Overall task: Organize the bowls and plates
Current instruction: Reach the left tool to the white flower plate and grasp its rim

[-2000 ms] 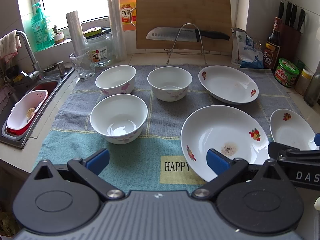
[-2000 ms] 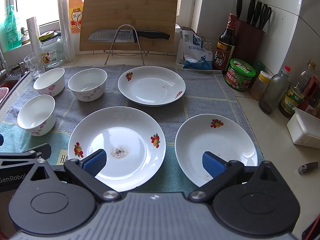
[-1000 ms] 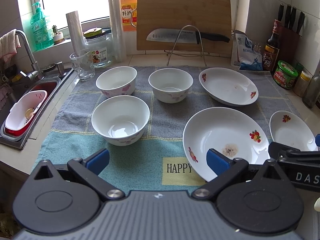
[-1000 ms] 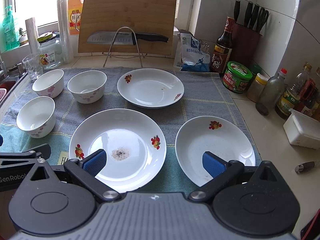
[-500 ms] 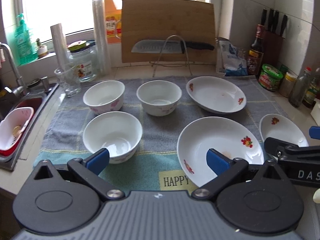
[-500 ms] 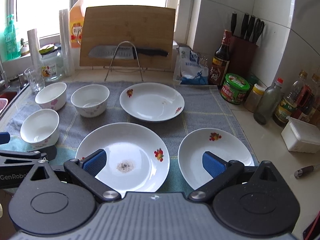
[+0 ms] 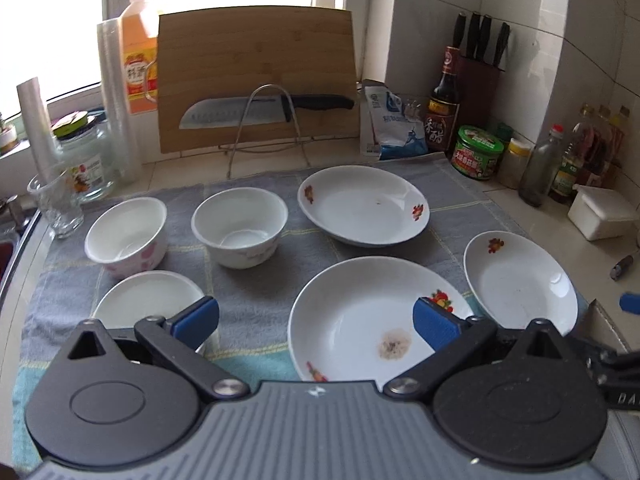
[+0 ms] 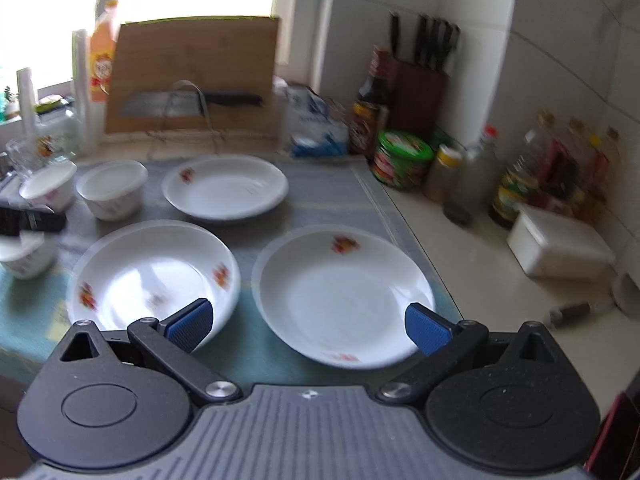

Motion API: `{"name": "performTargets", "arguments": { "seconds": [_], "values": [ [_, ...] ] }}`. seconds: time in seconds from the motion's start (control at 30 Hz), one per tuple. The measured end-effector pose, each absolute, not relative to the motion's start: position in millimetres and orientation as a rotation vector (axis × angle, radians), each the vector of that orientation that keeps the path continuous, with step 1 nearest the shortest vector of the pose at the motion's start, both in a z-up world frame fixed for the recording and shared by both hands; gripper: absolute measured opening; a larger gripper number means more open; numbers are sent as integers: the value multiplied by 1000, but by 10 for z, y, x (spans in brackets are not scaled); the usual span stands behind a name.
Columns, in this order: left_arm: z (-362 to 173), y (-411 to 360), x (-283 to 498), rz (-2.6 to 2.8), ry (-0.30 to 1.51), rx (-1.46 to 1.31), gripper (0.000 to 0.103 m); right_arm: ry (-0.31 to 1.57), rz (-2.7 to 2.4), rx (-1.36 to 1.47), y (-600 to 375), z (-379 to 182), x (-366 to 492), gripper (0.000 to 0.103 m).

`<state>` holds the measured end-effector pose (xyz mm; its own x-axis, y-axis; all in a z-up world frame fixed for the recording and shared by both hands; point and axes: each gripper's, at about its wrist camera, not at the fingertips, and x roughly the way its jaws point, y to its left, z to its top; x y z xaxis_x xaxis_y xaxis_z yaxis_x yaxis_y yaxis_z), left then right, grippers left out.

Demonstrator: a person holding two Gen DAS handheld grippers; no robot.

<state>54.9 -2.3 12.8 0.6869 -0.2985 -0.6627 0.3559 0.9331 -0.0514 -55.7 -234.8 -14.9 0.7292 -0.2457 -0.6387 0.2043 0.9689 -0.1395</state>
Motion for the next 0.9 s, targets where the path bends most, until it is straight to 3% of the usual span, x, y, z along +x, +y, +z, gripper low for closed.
{"name": "performTargets", "arguments": {
  "seconds": [0.43, 0.9],
  "values": [
    [82, -933, 899, -555, 779, 164, 102, 776, -125, -36, -3019, -794, -386, 103],
    [-197, -2025, 1323, -817, 886, 366, 100, 749, 92, -79, -3427, -1062, -141, 103]
  ]
}}
